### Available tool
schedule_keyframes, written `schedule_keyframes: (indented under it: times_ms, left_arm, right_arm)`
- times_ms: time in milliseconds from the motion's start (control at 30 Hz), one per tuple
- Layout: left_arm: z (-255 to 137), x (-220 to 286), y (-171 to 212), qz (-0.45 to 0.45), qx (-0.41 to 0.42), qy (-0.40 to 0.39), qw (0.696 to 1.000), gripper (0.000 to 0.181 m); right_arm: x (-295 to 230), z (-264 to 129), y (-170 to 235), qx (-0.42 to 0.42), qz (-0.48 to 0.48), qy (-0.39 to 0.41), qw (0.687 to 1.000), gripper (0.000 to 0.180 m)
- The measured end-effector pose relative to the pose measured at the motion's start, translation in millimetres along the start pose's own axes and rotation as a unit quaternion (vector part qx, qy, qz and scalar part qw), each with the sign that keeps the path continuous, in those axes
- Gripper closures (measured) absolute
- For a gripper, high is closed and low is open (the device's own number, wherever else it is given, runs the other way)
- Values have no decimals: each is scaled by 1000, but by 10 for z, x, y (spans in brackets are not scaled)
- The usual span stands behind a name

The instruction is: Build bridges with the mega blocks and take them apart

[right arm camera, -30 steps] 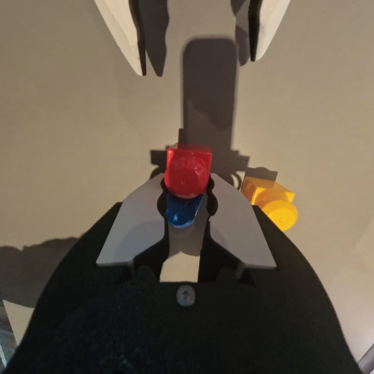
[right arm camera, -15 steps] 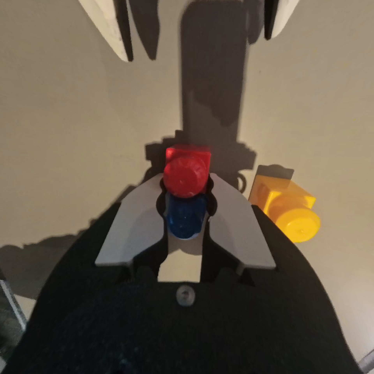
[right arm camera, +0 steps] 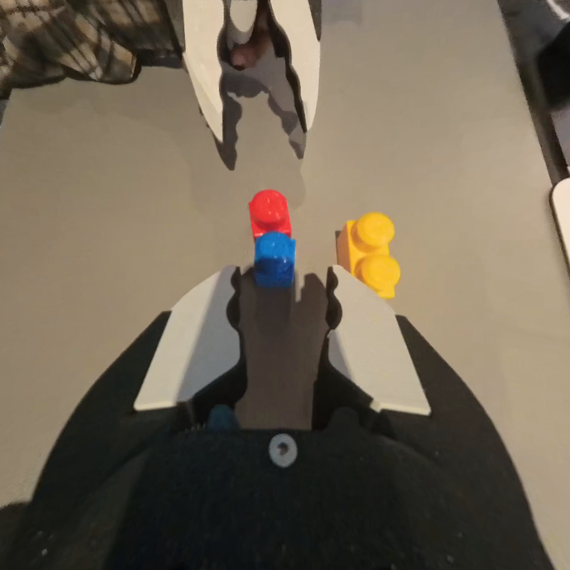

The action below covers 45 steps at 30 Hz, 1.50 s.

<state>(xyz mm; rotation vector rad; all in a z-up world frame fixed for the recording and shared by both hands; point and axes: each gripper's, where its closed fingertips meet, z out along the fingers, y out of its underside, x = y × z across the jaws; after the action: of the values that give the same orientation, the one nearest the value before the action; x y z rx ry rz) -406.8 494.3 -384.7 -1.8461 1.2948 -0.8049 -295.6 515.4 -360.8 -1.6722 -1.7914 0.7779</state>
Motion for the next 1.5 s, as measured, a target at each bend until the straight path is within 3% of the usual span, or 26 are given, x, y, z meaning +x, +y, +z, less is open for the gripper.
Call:
schedule_keyframes:
  times_ms: [200,533,867,967,1267,1500]
  left_arm:
    - [76,19,49,0,-14,3,1000,114]
    - [94,39,69,1,-20,9,1000,117]
    - [131,94,59,6,-23,19,1000,120]
    - [147,94,56,5,-22,18,1000,120]
    - [312,67,-33,0,-17,-13,1000,120]
    - [521,74,-54,18,-64,-38,997,115]
  right_arm:
    - [-49,163,255,6,13,-21,1000,141]
    - [-63,347,273,-5,-5,-29,1000,159]
    - [-51,359,234,-2,-22,-37,999,161]
    - [-26,337,255,-3,-13,-30,999,153]
    - [-32,19,248,107,31,31,993,145]
    - [-110,-67,244,114,16,38,993,145]
